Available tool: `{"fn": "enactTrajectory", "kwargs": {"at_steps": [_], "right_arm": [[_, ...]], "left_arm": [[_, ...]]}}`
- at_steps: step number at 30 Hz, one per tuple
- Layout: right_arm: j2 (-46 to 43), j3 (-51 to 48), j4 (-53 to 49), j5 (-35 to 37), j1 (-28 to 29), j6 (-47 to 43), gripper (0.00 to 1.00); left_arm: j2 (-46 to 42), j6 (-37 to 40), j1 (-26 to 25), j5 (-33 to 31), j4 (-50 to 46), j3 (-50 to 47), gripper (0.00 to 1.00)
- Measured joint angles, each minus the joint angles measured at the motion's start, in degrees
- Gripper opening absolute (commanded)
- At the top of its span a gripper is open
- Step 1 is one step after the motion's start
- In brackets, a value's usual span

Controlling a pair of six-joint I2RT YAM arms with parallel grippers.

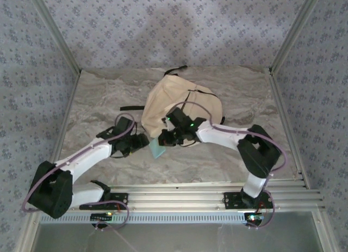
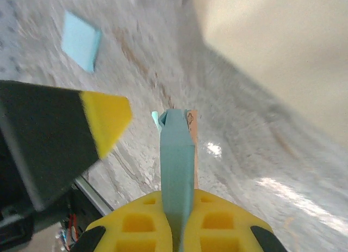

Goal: Pack the student bag

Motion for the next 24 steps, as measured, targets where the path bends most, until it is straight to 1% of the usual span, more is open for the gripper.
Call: {"fn": "enactTrajectory", "kwargs": {"at_steps": [4,7,11,15,18,21,24], "right_arm": [[-7.2,-0.5,-1.9,0.0,-7.1,-2.0,0.0],[-11.7,-0.5,-4.2,0.3,-13.0,-4.4,0.0],[-15.6,-1.2,-5.9,0.7,-22.1,-6.8,0.0],[-15.8,-2.0,-6.1,0.9,-29.6,-7.9,0.0],[-15.4,-2.5,-6.0,0.9,-33.2,-8.5,0.0],[-14.6,-2.7,-5.6,0.8,-35.9,-8.5,0.0],[-14.2,-3.7,-4.7,0.3,-38.2,-8.5,0.0]], "left_arm": [[0.8,4.4,1.0,-2.2,-0.7,6.9,0.83],[4.6,6.9,0.8,-2.3,-0.7,12.4,0.82],[13.4,10.6,-1.2,-2.8,-0.7,21.5,0.82],[23.2,14.5,-4.4,-3.1,-1.1,32.6,0.82],[31.3,17.1,-6.3,-3.1,-1.9,42.3,0.81],[39.0,19.4,-7.5,-3.4,-4.3,51.6,0.76],[46.8,22.0,-8.6,-4.6,-7.9,61.4,0.75]]}}
